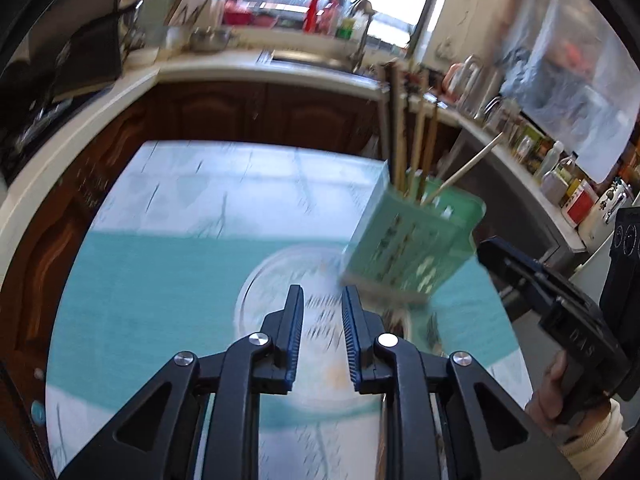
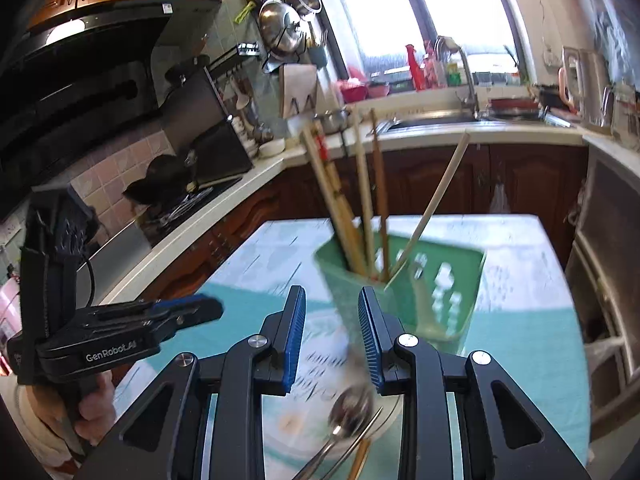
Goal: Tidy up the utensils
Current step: 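Grasp the silver metal chopstick on the cloth with the left tool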
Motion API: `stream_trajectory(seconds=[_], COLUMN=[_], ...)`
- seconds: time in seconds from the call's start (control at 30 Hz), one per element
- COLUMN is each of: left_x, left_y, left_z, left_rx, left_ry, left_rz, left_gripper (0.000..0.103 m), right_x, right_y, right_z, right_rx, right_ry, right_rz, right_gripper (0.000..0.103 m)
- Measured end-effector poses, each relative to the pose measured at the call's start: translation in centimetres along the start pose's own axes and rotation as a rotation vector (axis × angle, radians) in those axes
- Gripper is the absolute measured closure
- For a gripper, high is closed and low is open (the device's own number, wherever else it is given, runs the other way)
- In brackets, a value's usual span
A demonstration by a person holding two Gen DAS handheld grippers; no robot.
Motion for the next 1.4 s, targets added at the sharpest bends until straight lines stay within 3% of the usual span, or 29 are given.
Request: stream_trajectory(seconds=[0.1, 0.27, 0.63, 0.87, 1.27, 1.4], left_x=[1.2, 3.5, 4.3, 4.2, 2.2, 1.7], left_y=[3.0, 7.2, 9.5, 9.3, 8.9, 8.2], left_z=[2.7, 7.2, 15.1, 16.7, 18.9, 19.1], left_rx=[0.062, 0.132, 0.172, 0.168, 0.148, 0.110], left_ry=[0.090, 0.200, 0.402, 0.454, 0.594, 0.602], left_rz=[-0.033, -0.084, -0.062, -0.076, -0.157, -0.185], left_gripper=[0.080, 0.065, 0.065, 0.065, 0.066, 0.066], right_x=[0.7, 1.2, 1.4, 2.2, 4.0, 3.9], right_y=[1.5, 4.0, 8.2, 10.6, 9.1, 8.8], right_z=[1.7, 5.7, 11.8, 13.9, 14.7, 15.0], right_rx=[-0.005, -0.008, -0.046, 0.013, -0.027, -0.034], right_ry=[0.044, 0.147, 0.327, 0.364, 0.389, 0.398], right_rz=[-0.008, -0.005, -0.013, -0.007, 0.008, 0.000], right_gripper=[0.075, 0.075, 0.075, 0.075, 0.075, 0.075])
Point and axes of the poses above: each gripper's, at about its wrist camera, not at the fingertips, and x roughly against the way its jaws point, y to its left, z to its underside, the point moved 5 cm from there along -x, roughly the way its jaws point, and after that the axes turned 2 degrees about -y, right-handed, at the moved point
